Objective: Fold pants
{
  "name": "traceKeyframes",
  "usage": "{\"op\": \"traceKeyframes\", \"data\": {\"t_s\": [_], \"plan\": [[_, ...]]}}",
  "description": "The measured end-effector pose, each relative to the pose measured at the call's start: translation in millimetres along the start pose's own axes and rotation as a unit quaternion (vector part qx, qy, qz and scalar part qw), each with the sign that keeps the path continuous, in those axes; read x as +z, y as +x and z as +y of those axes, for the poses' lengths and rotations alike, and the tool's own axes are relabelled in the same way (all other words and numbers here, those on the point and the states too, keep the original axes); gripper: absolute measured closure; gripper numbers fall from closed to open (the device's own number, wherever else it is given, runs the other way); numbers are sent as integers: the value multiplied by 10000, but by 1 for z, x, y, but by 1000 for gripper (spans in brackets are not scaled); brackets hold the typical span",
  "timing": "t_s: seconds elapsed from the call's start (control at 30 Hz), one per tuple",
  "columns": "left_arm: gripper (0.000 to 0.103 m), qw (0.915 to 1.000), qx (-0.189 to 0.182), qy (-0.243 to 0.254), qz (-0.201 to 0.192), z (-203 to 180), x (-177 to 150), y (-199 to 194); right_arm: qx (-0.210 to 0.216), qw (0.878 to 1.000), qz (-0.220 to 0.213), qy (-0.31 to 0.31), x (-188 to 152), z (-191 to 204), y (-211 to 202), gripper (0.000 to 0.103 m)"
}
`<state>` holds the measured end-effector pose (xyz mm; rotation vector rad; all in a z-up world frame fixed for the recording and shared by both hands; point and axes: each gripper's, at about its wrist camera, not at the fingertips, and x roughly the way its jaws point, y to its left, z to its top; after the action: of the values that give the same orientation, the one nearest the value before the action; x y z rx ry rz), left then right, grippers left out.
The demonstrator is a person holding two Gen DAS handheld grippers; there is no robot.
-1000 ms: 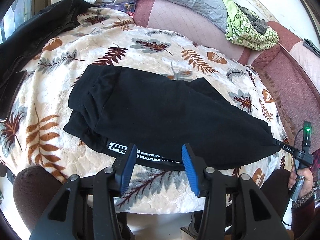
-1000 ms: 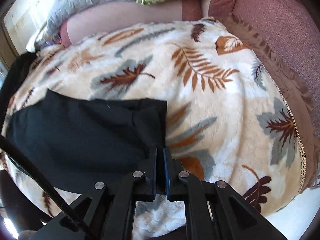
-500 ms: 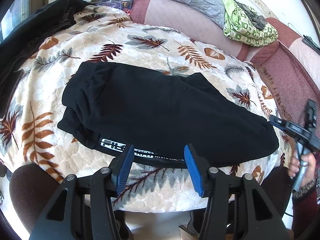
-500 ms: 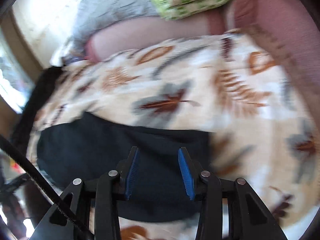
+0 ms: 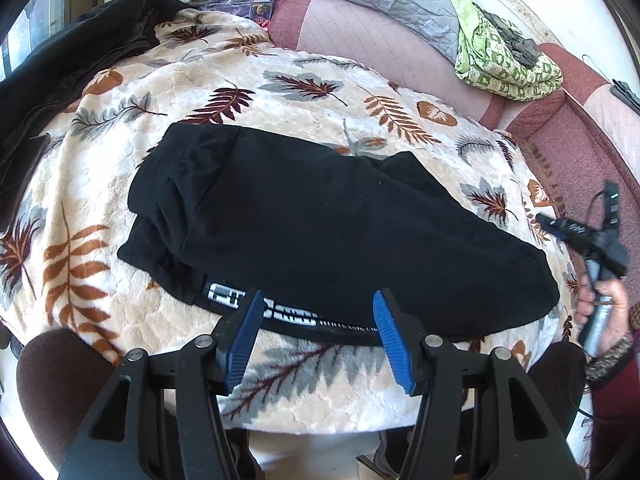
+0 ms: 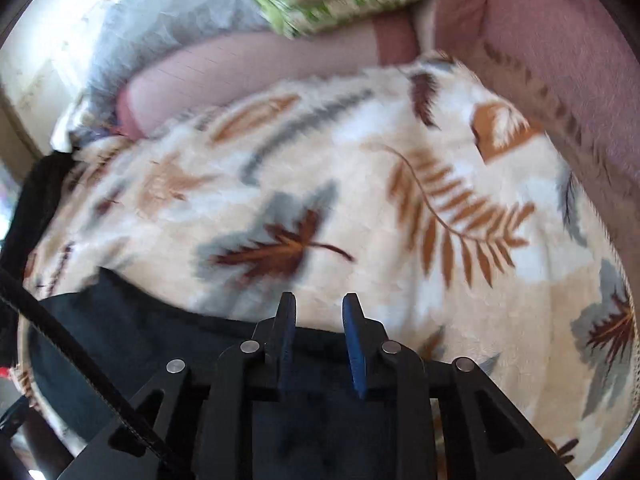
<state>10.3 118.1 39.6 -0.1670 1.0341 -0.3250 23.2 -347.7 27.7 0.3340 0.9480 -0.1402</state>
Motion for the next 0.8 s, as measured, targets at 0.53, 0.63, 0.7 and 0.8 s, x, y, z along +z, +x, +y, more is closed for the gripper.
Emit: {"op": "traceKeyframes", "data": {"t_s": [0.53, 0.63, 0.7, 0.8], "plan": [[38, 9970, 442, -341, -543, 45, -11, 37, 2519, 9508, 1765, -374, 18, 225, 121, 75], [32, 9960, 303, -301, -781, 46, -18, 36, 2215, 9568, 1875, -182, 25, 221, 155, 91], [30, 9956, 247, -235, -876, 45, -20, 35, 1904, 9685, 1604, -106, 37, 216, 154, 93], [30, 9942, 9, -448, -977, 52, -19, 27, 769, 9887, 1210, -442, 49, 217, 145, 60]]}}
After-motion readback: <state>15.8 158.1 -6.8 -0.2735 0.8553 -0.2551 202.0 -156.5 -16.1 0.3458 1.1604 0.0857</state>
